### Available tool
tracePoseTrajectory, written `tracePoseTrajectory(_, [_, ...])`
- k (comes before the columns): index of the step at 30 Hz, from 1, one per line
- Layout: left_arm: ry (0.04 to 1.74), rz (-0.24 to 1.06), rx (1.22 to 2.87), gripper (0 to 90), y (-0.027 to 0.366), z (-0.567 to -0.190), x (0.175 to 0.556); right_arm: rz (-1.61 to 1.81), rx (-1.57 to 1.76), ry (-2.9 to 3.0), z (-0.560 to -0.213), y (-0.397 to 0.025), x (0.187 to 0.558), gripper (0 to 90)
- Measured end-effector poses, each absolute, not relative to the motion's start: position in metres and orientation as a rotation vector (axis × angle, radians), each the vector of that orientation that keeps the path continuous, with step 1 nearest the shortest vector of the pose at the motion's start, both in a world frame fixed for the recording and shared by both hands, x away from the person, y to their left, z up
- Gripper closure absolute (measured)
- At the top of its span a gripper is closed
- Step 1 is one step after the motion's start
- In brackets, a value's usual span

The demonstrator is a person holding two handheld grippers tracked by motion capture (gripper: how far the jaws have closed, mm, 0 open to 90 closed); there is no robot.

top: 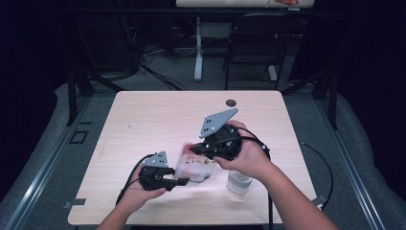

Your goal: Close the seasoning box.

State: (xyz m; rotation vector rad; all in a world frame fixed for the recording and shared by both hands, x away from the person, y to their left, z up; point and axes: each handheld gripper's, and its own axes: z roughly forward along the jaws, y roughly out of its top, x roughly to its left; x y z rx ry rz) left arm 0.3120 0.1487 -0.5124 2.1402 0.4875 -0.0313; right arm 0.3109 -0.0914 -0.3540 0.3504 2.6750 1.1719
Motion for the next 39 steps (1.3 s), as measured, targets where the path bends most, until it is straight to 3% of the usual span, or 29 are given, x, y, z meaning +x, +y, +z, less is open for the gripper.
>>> tracePoseTrajectory(19, [0.482, -0.043, 2.281, 65.3, 0.153, -0.522, 0.31, 1.18, 0.428, 2.689, -0.391, -0.112, 0.311, 88.5])
tracePoseTrajectory(39, [0.504, -0.067, 2.31, 67.0, 0.159, -0.52, 0.312, 1.246, 0.518, 2.66, -0.42, -0.136, 0.313, 88.8])
